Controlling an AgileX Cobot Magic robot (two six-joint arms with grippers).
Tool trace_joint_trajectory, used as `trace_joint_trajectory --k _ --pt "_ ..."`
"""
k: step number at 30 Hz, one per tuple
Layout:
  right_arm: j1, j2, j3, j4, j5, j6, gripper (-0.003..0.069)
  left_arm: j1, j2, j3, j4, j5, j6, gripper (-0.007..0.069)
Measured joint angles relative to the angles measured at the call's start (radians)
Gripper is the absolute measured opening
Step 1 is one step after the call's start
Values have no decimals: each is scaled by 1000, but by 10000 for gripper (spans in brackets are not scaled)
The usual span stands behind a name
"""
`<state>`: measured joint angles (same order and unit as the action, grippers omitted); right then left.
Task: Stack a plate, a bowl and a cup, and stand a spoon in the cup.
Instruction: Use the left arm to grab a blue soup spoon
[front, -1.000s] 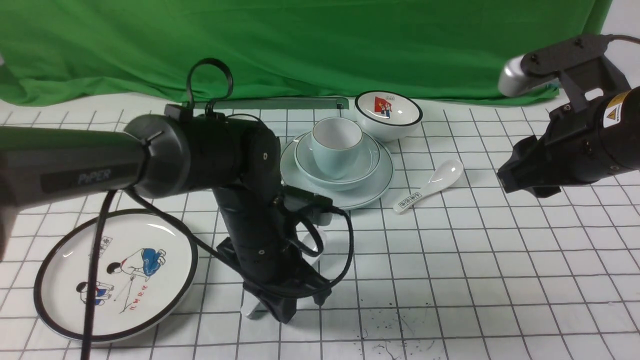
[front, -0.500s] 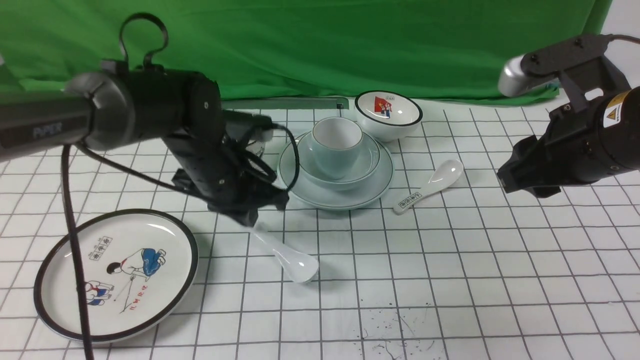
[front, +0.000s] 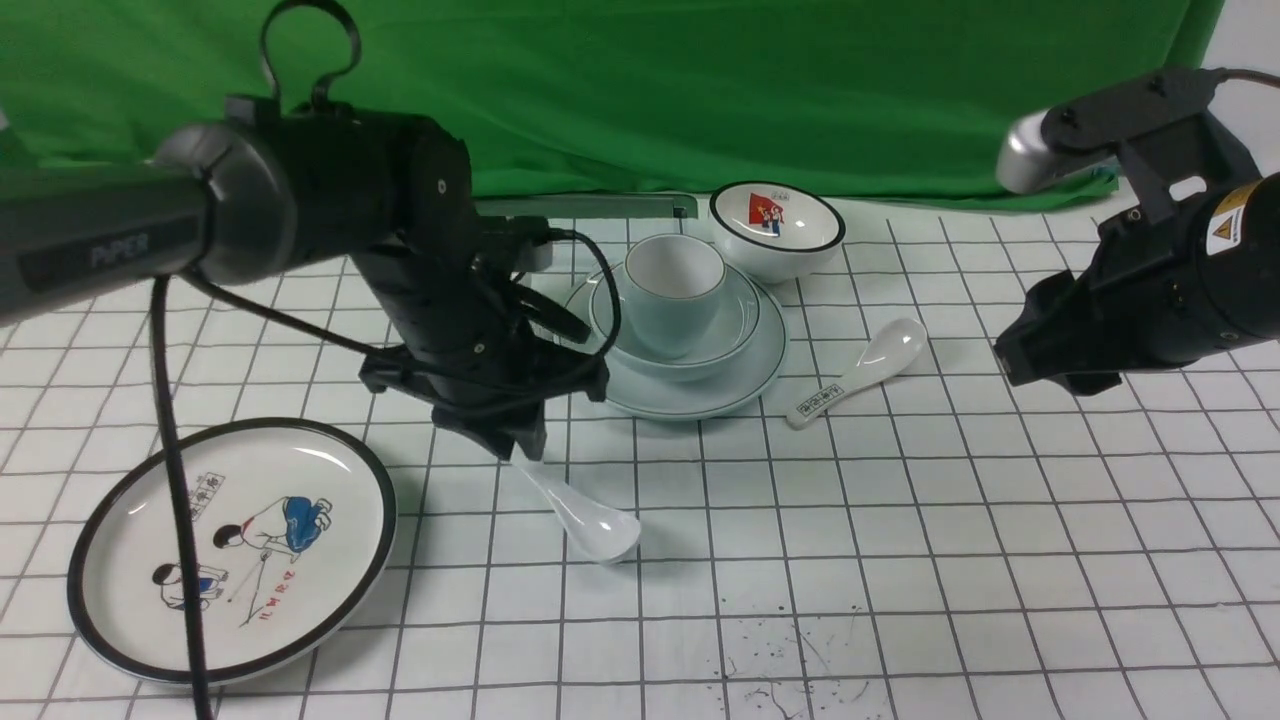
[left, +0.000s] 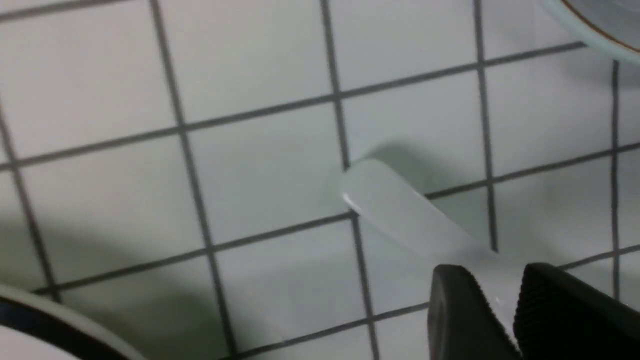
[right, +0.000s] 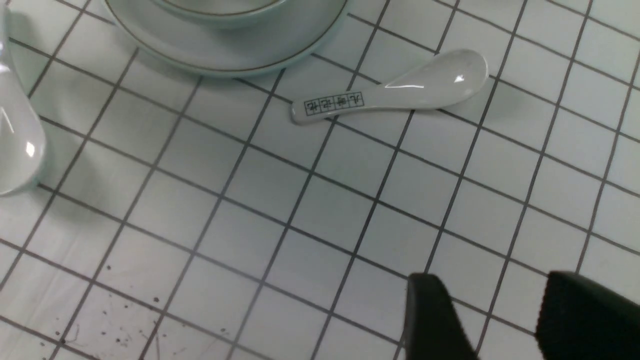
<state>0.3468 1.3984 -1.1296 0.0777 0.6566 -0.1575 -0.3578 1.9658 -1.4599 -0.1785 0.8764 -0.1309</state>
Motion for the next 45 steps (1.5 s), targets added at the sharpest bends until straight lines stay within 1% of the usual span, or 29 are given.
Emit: trace_joint_trajectory --k 2,3,4,6,7,8,9,13,14,15,16,20,22,24,26,30,32,35,40,45 --pt "0 0 0 0 0 0 337 -28 8 0 7 -12 -20 273" --pt "0 0 0 0 0 0 337 -32 10 0 7 -12 -21 283" --pt "0 0 0 0 0 0 337 -42 18 -1 14 -17 -22 366" --pt "0 0 0 0 0 0 337 -44 36 -2 17 -20 -33 447" --pt "0 0 0 0 0 0 337 -44 41 -2 21 -20 -39 468" --pt "0 0 0 0 0 0 337 -44 56 -2 34 -20 -63 506" --pt "0 0 0 0 1 0 337 -43 66 -2 42 -21 -76 521" --pt "0 0 0 0 1 0 337 -41 86 -9 60 -30 -88 523" --pt "0 0 0 0 1 0 337 -41 89 -10 80 -30 -95 496" --pt "0 0 0 0 1 0 337 -41 89 -10 84 -30 -96 491" --pt "0 0 0 0 1 0 337 -41 90 -11 92 -34 -96 468" --pt "0 0 0 0 1 0 337 -46 88 -14 160 -46 -98 349" --pt "0 0 0 0 1 0 337 -46 87 -14 178 -46 -97 310" --pt "0 0 0 0 1 0 337 -46 86 -14 178 -46 -90 294" --pt "0 0 0 0 1 0 337 -45 86 -14 178 -46 -69 297" --pt "0 0 0 0 1 0 337 -45 86 -14 178 -46 -54 384" --pt "0 0 0 0 1 0 337 -44 87 -14 178 -43 -76 440" --pt "0 0 0 0 1 0 337 -43 89 -14 178 -40 -121 489" --pt "0 0 0 0 1 0 337 -42 92 -13 178 -34 -178 505" --pt "0 0 0 0 1 0 337 -42 92 -13 178 -30 -182 505"
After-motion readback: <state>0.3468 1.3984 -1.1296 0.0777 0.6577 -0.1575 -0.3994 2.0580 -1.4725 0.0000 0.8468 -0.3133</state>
